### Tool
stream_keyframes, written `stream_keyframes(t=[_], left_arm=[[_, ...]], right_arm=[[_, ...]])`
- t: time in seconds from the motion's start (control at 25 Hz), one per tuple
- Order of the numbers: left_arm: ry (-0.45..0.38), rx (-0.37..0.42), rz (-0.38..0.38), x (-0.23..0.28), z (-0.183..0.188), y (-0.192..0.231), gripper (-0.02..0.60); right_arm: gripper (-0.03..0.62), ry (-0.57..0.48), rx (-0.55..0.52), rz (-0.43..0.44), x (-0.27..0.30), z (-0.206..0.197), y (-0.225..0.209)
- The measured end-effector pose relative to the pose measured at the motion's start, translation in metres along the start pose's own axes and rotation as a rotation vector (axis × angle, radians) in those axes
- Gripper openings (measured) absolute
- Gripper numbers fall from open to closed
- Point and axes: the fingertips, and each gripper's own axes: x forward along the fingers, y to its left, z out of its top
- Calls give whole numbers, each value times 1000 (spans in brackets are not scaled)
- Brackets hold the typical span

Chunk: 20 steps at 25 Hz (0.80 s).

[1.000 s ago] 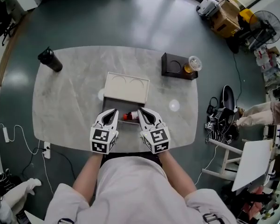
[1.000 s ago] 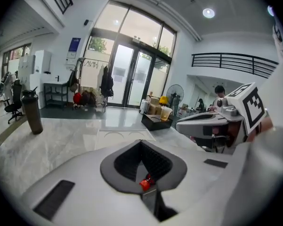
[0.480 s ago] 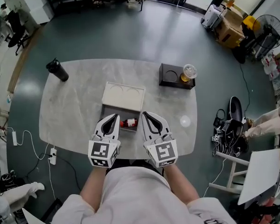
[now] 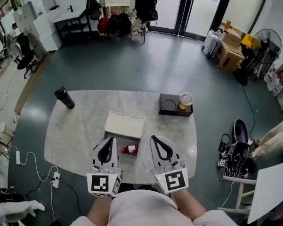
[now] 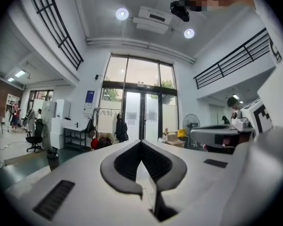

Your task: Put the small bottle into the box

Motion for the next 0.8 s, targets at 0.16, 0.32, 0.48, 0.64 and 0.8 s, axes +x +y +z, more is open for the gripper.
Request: stream_keyframes(t=[0.16,0.32,0.48,0.64,0.8], left_arm=[[-6,1,-3,3,3,-9,21],[2,20,16,1,6,-1,21],[-1,19,7,5,7,-6,21],[12,1,-1,7,1,-3,21],[22,-5,-22,10,-1,-4,21]], right_arm=[[25,-53,2,-24,-7,17,-14],[25,-67,16,-33,-11,23,-16],[25,-30,31,-9,-10,13,-17],[25,-18,68,2,-8,7,-13],[25,-15,59,-6,-4,8,-15]])
